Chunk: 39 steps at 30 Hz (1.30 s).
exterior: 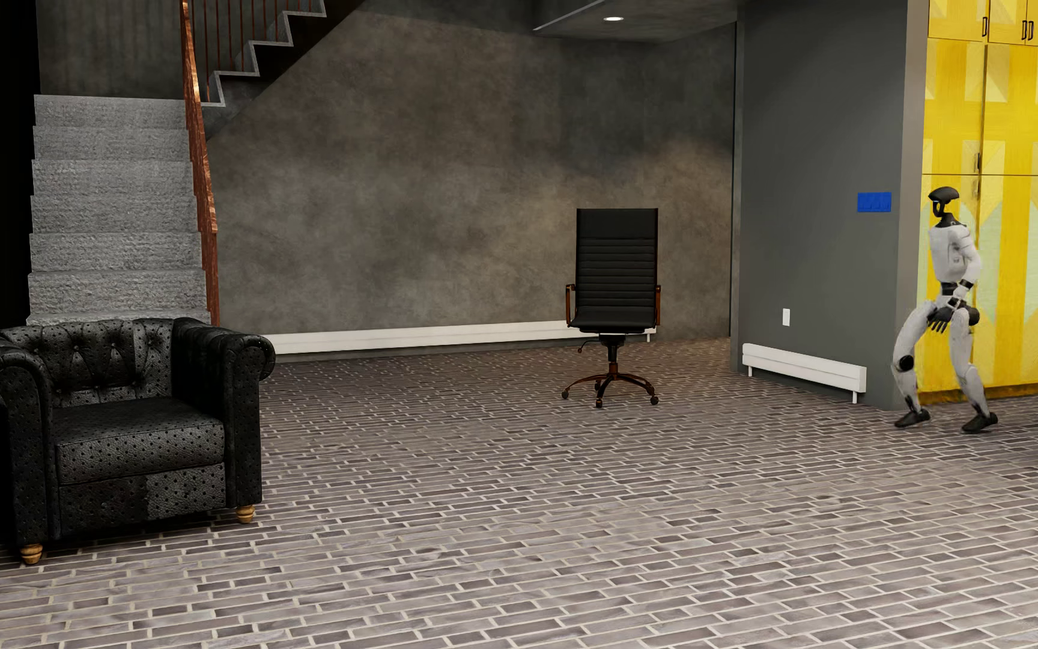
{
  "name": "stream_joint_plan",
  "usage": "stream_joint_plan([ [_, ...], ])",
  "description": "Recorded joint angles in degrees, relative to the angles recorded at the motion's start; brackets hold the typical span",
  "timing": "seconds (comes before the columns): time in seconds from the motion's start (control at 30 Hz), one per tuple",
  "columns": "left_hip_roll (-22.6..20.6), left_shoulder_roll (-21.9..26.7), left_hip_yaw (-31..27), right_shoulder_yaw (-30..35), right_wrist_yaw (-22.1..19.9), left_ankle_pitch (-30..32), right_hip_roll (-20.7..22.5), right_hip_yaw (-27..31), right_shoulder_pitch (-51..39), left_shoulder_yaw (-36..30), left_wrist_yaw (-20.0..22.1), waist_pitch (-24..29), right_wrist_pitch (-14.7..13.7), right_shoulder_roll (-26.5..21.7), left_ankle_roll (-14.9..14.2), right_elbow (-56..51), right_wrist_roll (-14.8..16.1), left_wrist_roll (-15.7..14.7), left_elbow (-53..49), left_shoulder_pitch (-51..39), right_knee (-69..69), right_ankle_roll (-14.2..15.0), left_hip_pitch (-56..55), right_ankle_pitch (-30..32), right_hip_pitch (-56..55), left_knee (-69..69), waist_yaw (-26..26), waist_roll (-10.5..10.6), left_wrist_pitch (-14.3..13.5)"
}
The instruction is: Walk towards the armchair
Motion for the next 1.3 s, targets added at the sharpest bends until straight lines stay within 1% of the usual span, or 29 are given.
stream_joint_plan([
  [0.07,1.4,1.4,0.0,2.0,0.0,-5.3,-0.9,0.0,-0.2,-0.9,0.0,0.1,0.0,-1.2,0.0,3.0,0.0,0.0,-4.3,-3.4,-11.5,0.0,9.4,2.7,-5.8,-1.7,-3.8,0.9,0.0],
  [0.13,3.9,2.6,0.0,2.0,0.0,-4.5,-2.3,0.0,-0.5,-3.9,0.0,-0.3,0.0,-2.5,0.0,4.5,0.0,0.0,-5.5,-6.0,-19.8,0.0,15.3,1.5,-8.2,-2.6,-7.9,1.0,0.0],
  [0.2,8.0,1.7,0.0,2.7,0.0,6.5,-1.5,0.0,-1.7,-7.3,0.0,-0.7,0.0,-3.2,0.0,7.1,0.0,0.0,-1.6,-5.7,-12.9,0.0,17.7,-1.1,-8.8,1.5,-11.5,2.9,0.0],
  [0.27,11.4,-1.0,0.0,4.4,0.0,25.8,0.0,0.0,-3.9,-12.3,0.0,-0.9,0.0,-2.9,0.0,10.4,0.0,0.0,5.3,-3.8,0.6,0.0,12.3,-1.2,-10.0,17.3,-10.4,5.4,0.0],
  [0.3,11.5,0.0,0.0,2.5,0.0,35.3,2.8,0.0,-5.5,-14.3,0.0,2.2,0.0,-1.4,0.0,9.8,0.0,0.0,5.1,-1.7,3.3,0.0,9.5,-4.9,-4.0,29.7,-7.4,4.2,0.0],
  [0.33,11.8,-0.7,0.0,2.9,0.0,35.2,4.4,0.0,-7.0,-16.4,0.0,1.8,0.0,-0.2,0.0,8.7,0.0,0.0,7.8,-1.0,3.0,0.0,2.4,-7.7,0.1,42.4,-3.4,3.8,0.0],
  [0.4,9.8,-1.9,0.0,1.2,0.0,27.9,6.4,0.0,-9.2,-18.8,0.0,1.7,0.0,1.0,0.0,1.5,0.0,0.0,10.5,4.3,-3.8,0.0,-10.1,-7.9,13.0,54.7,6.0,2.0,0.0],
  [0.47,7.1,-3.8,0.0,-2.9,0.0,30.2,5.9,0.0,-10.4,-15.3,0.0,1.2,0.0,1.5,0.0,-8.9,0.0,0.0,13.7,10.8,-14.3,0.0,-22.4,-5.9,27.8,45.8,14.3,0.2,0.0],
  [0.53,5.9,-1.8,0.0,-5.6,0.0,37.3,4.3,0.0,-14.6,-22.5,0.0,1.3,0.0,0.3,0.0,-16.9,0.0,0.0,14.7,14.3,-21.6,0.0,-30.3,-4.8,39.8,22.8,21.6,-0.4,0.0],
  [0.57,6.0,-1.3,0.0,-7.4,0.0,32.3,3.5,0.0,-17.0,-23.2,0.0,1.1,0.0,-0.7,0.0,-20.5,0.0,0.0,14.9,16.2,-24.6,0.0,-32.7,-6.2,45.1,11.7,24.9,-0.6,0.0],
  [0.6,6.1,-0.6,0.0,-8.4,0.0,18.1,2.9,0.0,-19.7,-23.7,0.0,0.5,0.0,-1.7,0.0,-23.0,0.0,0.0,14.8,17.9,-26.1,0.0,-35.1,-8.4,49.5,3.6,27.3,-0.9,0.0],
  [0.63,6.9,0.3,0.0,-9.2,0.0,4.1,1.6,0.0,-22.0,-24.8,0.0,0.2,0.0,-2.6,0.0,-24.9,0.0,0.0,14.6,19.3,-26.5,0.0,-38.0,-10.0,53.2,3.5,29.7,-1.5,0.0],
  [0.67,8.2,0.4,0.0,-12.6,0.0,0.9,-0.3,0.0,-23.1,-24.8,0.0,0.3,0.0,-3.0,0.0,-25.7,0.0,0.0,16.1,20.2,-26.2,0.0,-40.1,-9.5,56.0,4.4,33.4,-1.7,0.0],
  [0.7,8.7,0.2,0.0,-13.4,0.0,9.3,-3.0,0.0,-23.5,-24.9,0.0,0.7,0.0,-3.3,0.0,-25.2,0.0,0.0,17.6,20.6,-23.9,0.0,-42.0,-5.2,57.8,4.6,36.5,-1.9,0.0],
  [0.73,8.6,-0.6,0.0,-13.7,0.0,25.0,-4.4,0.0,-22.3,-24.0,0.0,0.0,0.0,-3.1,0.0,-23.8,0.0,0.0,19.2,21.3,-20.7,0.0,-43.7,4.0,58.5,9.1,37.7,-1.9,0.0],
  [0.77,5.5,-1.2,0.0,-12.9,0.0,36.6,-7.5,0.0,-21.2,-24.0,0.0,-1.1,0.0,-1.8,0.0,-21.2,0.0,0.0,21.0,21.4,-12.7,0.0,-45.5,17.0,55.2,13.9,35.9,-4.5,0.0],
  [0.8,3.1,-1.5,0.0,-11.9,0.0,37.2,-7.2,0.0,-19.4,-25.2,0.0,-0.5,0.0,-0.7,0.0,-17.4,0.0,0.0,22.3,20.0,-3.5,0.0,-43.5,26.1,52.8,19.5,32.2,-5.0,0.0],
  [0.83,0.6,-1.8,0.0,-9.8,0.0,34.4,-7.3,0.0,-18.1,-25.1,0.0,-0.3,0.0,0.4,0.0,-13.9,0.0,0.0,21.8,18.1,8.9,0.0,-39.5,25.6,45.6,19.9,28.7,-5.6,0.0],
  [0.87,-1.3,-2.1,0.0,-6.3,0.0,31.2,-6.4,0.0,-16.5,-23.0,0.0,0.6,0.0,1.2,0.0,-10.3,0.0,0.0,20.0,16.1,18.2,0.0,-32.7,16.9,40.2,17.8,24.9,-5.4,0.0],
  [0.93,-2.5,-2.3,0.0,0.3,0.0,24.0,-2.8,0.0,-12.1,-18.2,0.0,1.1,0.0,2.1,0.0,-2.3,0.0,0.0,14.9,10.9,24.7,0.0,-18.3,2.1,28.4,10.8,16.3,-3.0,0.0],
  [0.97,-2.4,-1.8,0.0,2.5,0.0,19.3,-1.8,0.0,-9.0,-16.0,0.0,1.2,0.0,2.1,0.0,0.9,0.0,0.0,10.9,8.4,21.4,0.0,-10.6,-0.4,23.0,6.7,13.0,-2.1,0.0],
  [1.03,0.7,-1.8,0.0,4.9,0.0,10.1,-1.2,0.0,-3.9,-6.6,0.0,0.8,0.0,1.8,0.0,5.7,0.0,0.0,3.2,3.8,5.2,0.0,0.2,0.6,14.0,1.3,5.5,-0.3,0.0],
  [1.1,3.6,0.1,0.0,4.5,0.0,3.0,-2.2,0.0,0.8,-2.0,0.0,-0.8,0.0,1.0,0.0,7.9,0.0,0.0,-5.2,-1.5,-17.8,0.0,7.1,1.6,9.7,-0.1,-0.1,0.9,0.0],
  [1.13,4.1,1.2,0.0,1.2,0.0,1.7,-2.8,0.0,2.8,0.2,0.0,-2.2,0.0,0.9,0.0,8.5,0.0,0.0,-8.6,-3.1,-24.2,0.0,9.0,2.1,8.1,-0.3,-2.6,1.0,0.0],
  [1.17,5.9,2.3,0.0,1.1,0.0,1.8,-3.5,0.0,4.2,2.4,0.0,-3.1,0.0,0.3,0.0,9.2,0.0,0.0,-11.5,-4.3,-46.1,0.0,11.0,11.8,5.8,0.4,-4.5,1.1,0.0],
  [1.2,7.9,2.7,0.0,-0.1,0.0,3.8,-3.8,0.0,5.1,4.6,0.0,-3.1,0.0,0.2,0.0,10.3,0.0,0.0,-12.5,-4.5,-24.9,0.0,13.5,-0.3,4.3,2.0,-6.8,1.0,0.0],
  [1.23,9.9,2.6,0.0,0.1,0.0,8.3,-2.9,0.0,5.5,5.5,0.0,-3.0,0.0,-0.4,0.0,11.6,0.0,0.0,-12.4,-3.8,-19.1,0.0,15.5,2.6,4.1,5.9,-8.4,1.6,0.0],
  [1.27,11.6,1.3,0.0,-0.4,0.0,17.1,-1.1,0.0,5.5,5.6,0.0,-4.5,0.0,-0.4,0.0,12.8,0.0,0.0,-11.2,-2.7,-11.3,0.0,12.9,6.4,0.3,14.0,-7.9,3.6,0.0],
  [1.3,14.4,0.0,0.0,0.7,0.0,28.1,2.7,0.0,3.9,4.7,0.0,-3.2,0.0,-0.8,0.0,15.3,0.0,0.0,-8.1,-1.0,-4.6,0.0,11.5,3.8,2.5,23.6,-6.5,5.6,0.0],
])
